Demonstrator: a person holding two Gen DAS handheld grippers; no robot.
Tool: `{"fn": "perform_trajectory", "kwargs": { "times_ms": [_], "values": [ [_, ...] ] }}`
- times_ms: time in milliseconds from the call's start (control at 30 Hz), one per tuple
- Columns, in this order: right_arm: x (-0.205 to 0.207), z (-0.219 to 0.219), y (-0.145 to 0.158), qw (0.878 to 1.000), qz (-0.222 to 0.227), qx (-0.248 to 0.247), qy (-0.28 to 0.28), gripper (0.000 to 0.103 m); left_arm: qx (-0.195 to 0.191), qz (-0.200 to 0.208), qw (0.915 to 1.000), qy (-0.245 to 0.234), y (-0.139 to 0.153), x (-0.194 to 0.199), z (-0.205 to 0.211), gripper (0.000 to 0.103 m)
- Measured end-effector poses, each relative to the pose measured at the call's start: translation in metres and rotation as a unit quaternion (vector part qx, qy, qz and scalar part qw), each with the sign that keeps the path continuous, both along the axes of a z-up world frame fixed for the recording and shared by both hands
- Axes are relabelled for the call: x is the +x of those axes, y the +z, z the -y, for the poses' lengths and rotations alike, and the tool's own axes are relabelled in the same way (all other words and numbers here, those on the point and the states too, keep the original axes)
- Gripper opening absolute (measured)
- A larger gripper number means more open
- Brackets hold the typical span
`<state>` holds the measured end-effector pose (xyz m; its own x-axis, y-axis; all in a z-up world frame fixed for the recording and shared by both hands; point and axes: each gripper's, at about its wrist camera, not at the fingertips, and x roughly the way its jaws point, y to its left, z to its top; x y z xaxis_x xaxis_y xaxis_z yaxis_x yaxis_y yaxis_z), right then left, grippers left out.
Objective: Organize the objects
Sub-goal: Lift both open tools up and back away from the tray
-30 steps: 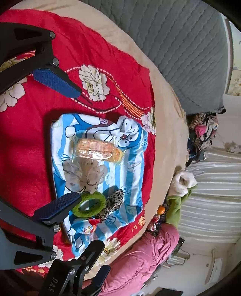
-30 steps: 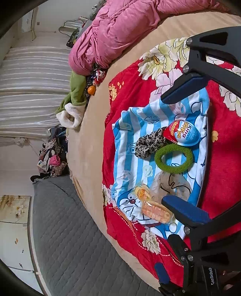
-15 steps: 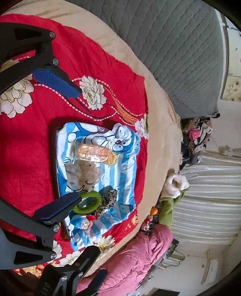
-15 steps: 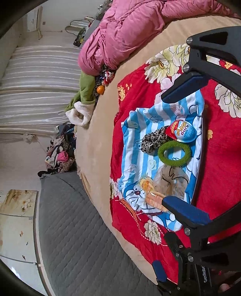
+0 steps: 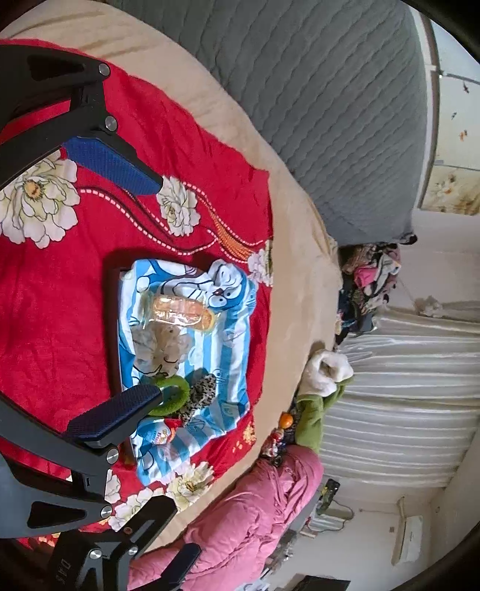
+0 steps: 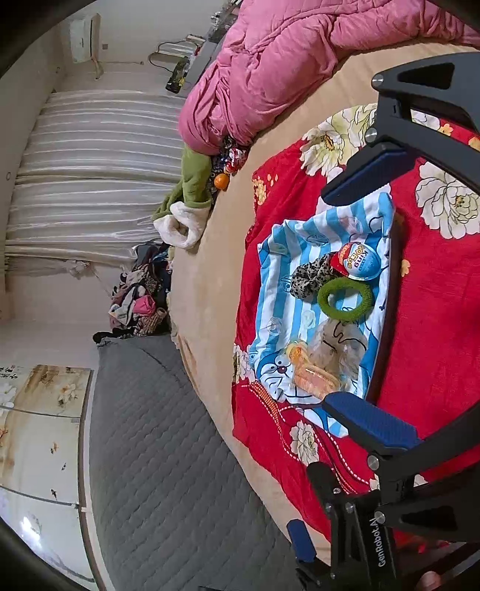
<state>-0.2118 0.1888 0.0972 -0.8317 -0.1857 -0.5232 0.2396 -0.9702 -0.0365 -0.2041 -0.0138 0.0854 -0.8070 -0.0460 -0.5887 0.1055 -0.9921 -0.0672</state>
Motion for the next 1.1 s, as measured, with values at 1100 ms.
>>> {"fn": "perform_trajectory", "kwargs": {
  "times_ms": [1100],
  "values": [
    [0.106, -0.017, 0.012, 0.999, -0.051, 0.001, -0.018, 0.102, 0.013, -0.074, 0.9972, -0.004, 0.017, 0.117, 0.002, 0.102]
  ]
}}
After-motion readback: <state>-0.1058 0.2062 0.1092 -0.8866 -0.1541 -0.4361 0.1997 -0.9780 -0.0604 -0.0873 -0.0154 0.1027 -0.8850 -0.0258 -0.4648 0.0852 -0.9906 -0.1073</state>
